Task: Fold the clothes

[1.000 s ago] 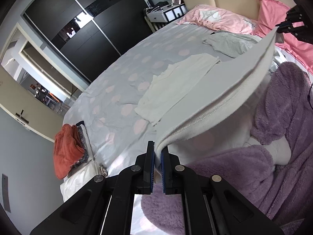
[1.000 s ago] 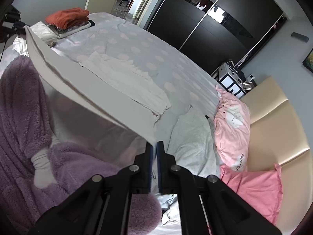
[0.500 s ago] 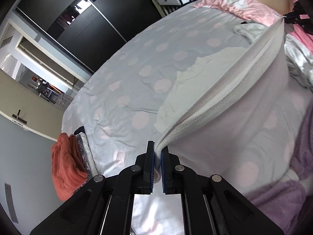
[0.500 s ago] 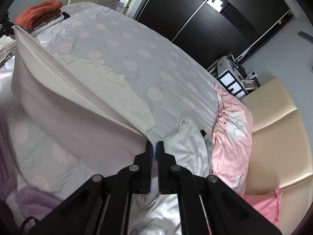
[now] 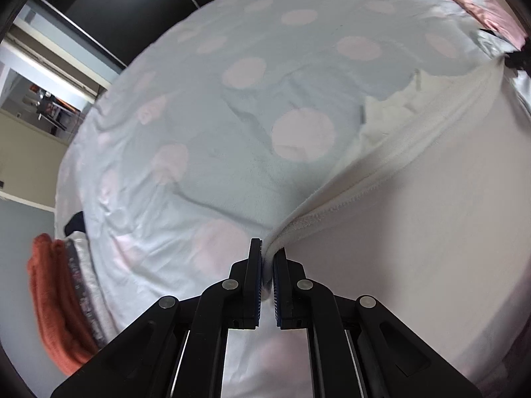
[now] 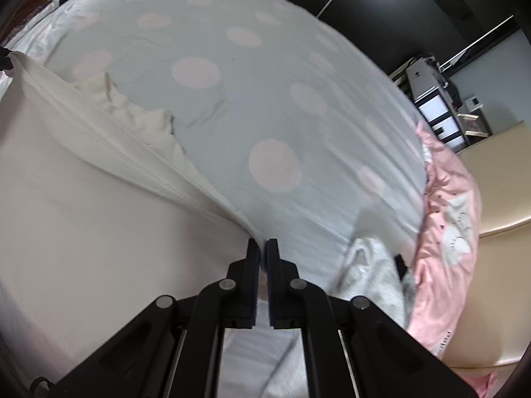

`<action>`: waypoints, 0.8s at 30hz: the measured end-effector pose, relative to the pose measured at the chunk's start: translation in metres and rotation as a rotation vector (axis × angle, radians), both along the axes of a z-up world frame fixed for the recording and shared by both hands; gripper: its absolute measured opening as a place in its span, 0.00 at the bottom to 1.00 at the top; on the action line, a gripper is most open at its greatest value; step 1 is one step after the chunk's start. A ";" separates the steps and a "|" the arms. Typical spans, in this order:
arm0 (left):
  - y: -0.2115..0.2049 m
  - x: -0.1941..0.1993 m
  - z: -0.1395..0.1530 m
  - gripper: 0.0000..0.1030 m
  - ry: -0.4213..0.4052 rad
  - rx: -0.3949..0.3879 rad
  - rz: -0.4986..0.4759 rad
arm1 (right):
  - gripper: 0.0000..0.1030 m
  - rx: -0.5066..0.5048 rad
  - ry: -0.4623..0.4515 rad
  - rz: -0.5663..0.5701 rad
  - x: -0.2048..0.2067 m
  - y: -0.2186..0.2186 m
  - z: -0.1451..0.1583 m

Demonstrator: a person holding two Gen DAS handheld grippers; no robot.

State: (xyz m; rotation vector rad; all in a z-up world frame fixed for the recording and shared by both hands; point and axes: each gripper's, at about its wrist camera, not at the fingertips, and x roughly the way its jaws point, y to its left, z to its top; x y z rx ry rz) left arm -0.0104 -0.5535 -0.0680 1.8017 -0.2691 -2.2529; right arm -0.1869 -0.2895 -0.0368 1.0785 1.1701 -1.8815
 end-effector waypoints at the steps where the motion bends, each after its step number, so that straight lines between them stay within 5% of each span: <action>1: -0.006 -0.006 -0.008 0.06 -0.007 0.015 0.007 | 0.04 0.003 -0.016 -0.007 -0.007 -0.005 -0.011; 9: -0.031 -0.023 -0.053 0.10 -0.011 0.127 0.069 | 0.06 -0.040 -0.130 -0.068 -0.043 -0.022 -0.058; 16: -0.058 -0.012 -0.042 0.32 0.073 0.219 0.228 | 0.08 -0.225 -0.247 -0.266 -0.079 -0.001 -0.046; 24: -0.068 0.023 -0.001 0.33 0.197 0.253 0.417 | 0.12 -0.388 -0.343 -0.412 -0.086 0.041 -0.021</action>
